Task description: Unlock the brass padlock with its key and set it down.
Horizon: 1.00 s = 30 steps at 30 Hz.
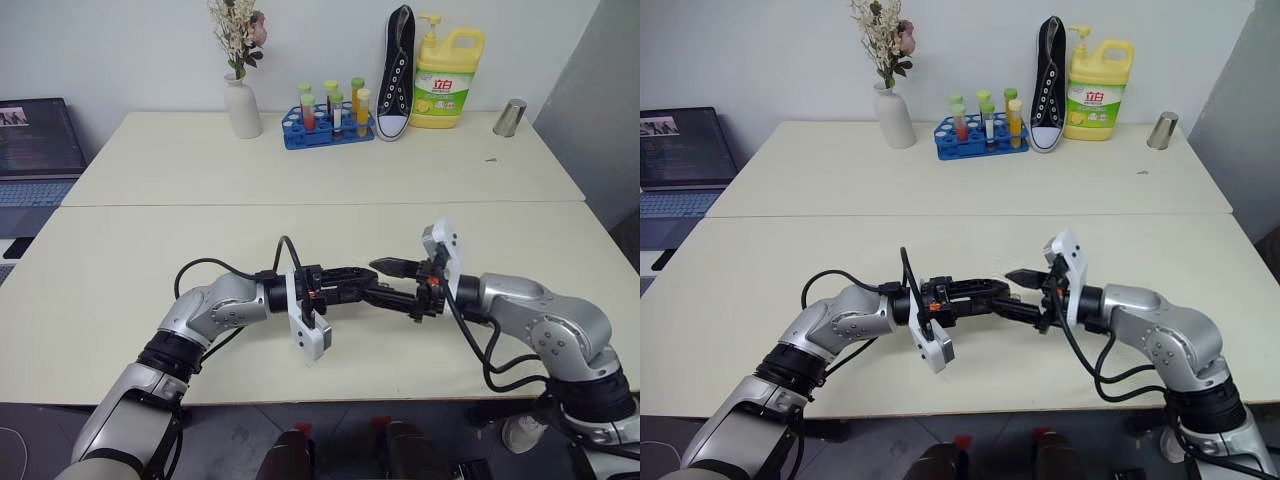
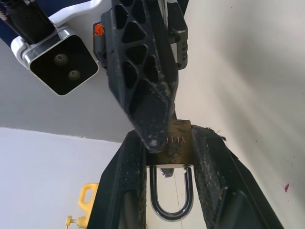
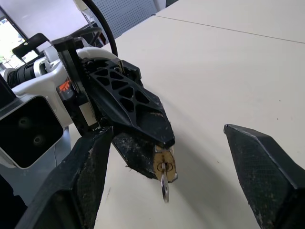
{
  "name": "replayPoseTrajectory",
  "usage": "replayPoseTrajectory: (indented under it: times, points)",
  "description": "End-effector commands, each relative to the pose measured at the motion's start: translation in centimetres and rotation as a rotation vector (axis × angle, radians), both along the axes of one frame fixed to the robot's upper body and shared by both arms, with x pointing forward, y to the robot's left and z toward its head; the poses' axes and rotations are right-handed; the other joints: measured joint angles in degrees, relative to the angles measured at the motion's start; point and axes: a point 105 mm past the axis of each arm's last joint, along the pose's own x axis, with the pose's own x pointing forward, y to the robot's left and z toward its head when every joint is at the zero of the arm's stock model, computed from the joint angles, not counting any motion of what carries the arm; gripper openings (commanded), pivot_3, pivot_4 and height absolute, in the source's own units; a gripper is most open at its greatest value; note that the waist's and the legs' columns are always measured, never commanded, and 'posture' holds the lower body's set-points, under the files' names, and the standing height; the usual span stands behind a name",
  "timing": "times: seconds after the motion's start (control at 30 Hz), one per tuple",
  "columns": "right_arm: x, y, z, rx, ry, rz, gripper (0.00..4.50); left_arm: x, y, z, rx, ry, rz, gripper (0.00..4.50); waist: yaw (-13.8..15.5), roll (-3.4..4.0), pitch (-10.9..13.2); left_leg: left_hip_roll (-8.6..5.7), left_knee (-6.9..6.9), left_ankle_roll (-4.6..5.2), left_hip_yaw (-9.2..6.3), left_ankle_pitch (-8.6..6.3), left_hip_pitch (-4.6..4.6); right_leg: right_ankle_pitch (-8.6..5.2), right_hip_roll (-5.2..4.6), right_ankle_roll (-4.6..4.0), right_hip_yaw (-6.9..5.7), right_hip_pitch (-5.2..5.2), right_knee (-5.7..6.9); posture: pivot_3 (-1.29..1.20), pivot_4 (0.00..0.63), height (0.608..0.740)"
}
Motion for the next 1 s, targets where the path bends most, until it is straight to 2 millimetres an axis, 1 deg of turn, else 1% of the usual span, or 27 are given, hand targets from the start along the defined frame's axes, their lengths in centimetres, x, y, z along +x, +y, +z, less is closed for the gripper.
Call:
replayPoseTrajectory:
  times: [0.03,0.2,0.27,0.3,0.33,0.53,0.6,0.73,0.8,0.87,0.9,0.97,1.0]
  points:
    - [-0.2,0.1,1.0,0.018,-0.034,0.018,2.99,-0.1,0.1,0.8,-0.033,-0.018,-0.003,0.97,0.0,0.0,0.0,0.0,0.0,0.0,0.0,0.0,0.0,0.0,0.0,0.0,0.0,0.0,0.0,0.0,0.15,0.74]
    - [-0.4,0.0,0.9,0.012,-0.03,0.031,1.27,-0.1,0.1,0.8,-0.037,-0.017,0.0,0.97,0.0,0.0,0.0,0.0,0.0,0.0,0.0,0.0,0.0,0.0,0.0,0.0,0.0,0.0,0.0,0.0,0.15,0.74]
    - [-0.4,0.0,0.9,0.009,-0.032,0.032,0.52,-0.1,0.1,0.8,-0.039,-0.016,0.0,0.97,0.01,0.0,0.0,0.0,0.0,0.0,0.0,0.0,0.0,0.0,0.0,0.0,0.0,0.0,0.0,0.0,0.15,0.74]
    - [-0.4,0.0,1.0,0.009,-0.033,0.033,0.22,-0.1,0.1,0.8,-0.039,-0.017,-0.001,0.97,0.01,0.0,0.0,-0.01,0.0,0.0,0.01,0.0,0.0,0.0,-0.01,0.0,0.01,0.0,0.0,0.0,0.15,0.74]
    - [-0.4,0.0,1.0,0.008,-0.037,0.034,0.15,-0.1,0.1,0.8,-0.042,-0.016,-0.001,0.97,0.0,0.0,0.0,0.0,0.0,0.0,0.0,0.0,0.0,0.0,0.0,0.0,0.01,0.0,0.0,0.0,0.15,0.74]
    - [-0.4,0.1,1.1,0.011,-0.045,0.039,0.16,-0.2,0.1,0.5,-0.037,-0.001,-0.002,0.97,0.0,0.0,0.0,0.0,0.0,0.0,0.01,0.0,0.0,0.0,0.0,0.0,0.01,0.0,0.0,0.0,0.15,0.74]
    - [-0.2,0.1,1.2,0.012,-0.052,0.035,0.16,-0.6,0.1,0.5,-0.046,0.0,-0.023,0.97,-0.01,0.0,0.0,0.0,0.0,0.0,0.01,0.0,0.0,0.0,0.0,0.0,0.01,0.0,0.0,0.0,0.15,0.74]
    - [-0.2,0.1,1.3,0.013,-0.058,0.033,0.16,-0.8,0.1,0.3,-0.049,0.052,-0.028,0.97,0.01,0.0,0.0,0.0,0.0,0.0,0.0,0.0,0.0,0.0,0.0,0.0,0.01,0.0,0.01,0.0,0.15,0.74]
    - [-0.2,0.1,1.3,0.013,-0.059,0.035,0.16,-0.8,0.2,0.6,-0.078,0.084,-0.028,0.97,0.0,0.0,0.0,0.01,0.0,0.0,0.0,0.0,0.0,0.0,-0.01,0.0,0.01,0.0,0.0,0.0,0.15,0.74]
    - [-0.1,0.1,1.3,0.012,-0.06,0.034,0.16,-0.9,0.3,0.8,-0.086,0.097,-0.029,1.69,-0.01,0.0,0.0,0.02,0.0,0.0,0.01,0.0,0.0,0.0,-0.01,0.0,0.02,0.0,0.01,0.0,0.15,0.74]
    - [-0.1,0.1,1.3,0.01,-0.061,0.033,0.16,-1.0,0.4,0.8,-0.08,0.104,-0.035,1.94,-0.01,0.0,0.0,0.02,0.0,0.0,0.0,0.0,0.0,0.0,-0.01,0.0,0.01,-0.01,0.01,0.0,0.15,0.74]
    - [0.0,-0.2,1.2,0.002,-0.064,0.024,0.16,-1.9,0.6,0.7,-0.067,0.118,-0.073,2.53,-0.07,0.0,0.0,0.03,0.0,0.0,0.0,0.0,0.0,0.0,-0.01,0.0,0.02,-0.01,0.01,0.0,0.15,0.74]
    - [0.1,-0.3,1.2,-0.003,-0.064,0.016,0.16,-2.3,0.8,1.0,-0.088,0.13,-0.087,2.83,-0.1,0.01,0.0,0.04,0.0,0.0,0.0,0.0,0.0,0.0,-0.01,0.0,0.02,-0.01,0.01,0.0,0.15,0.74]
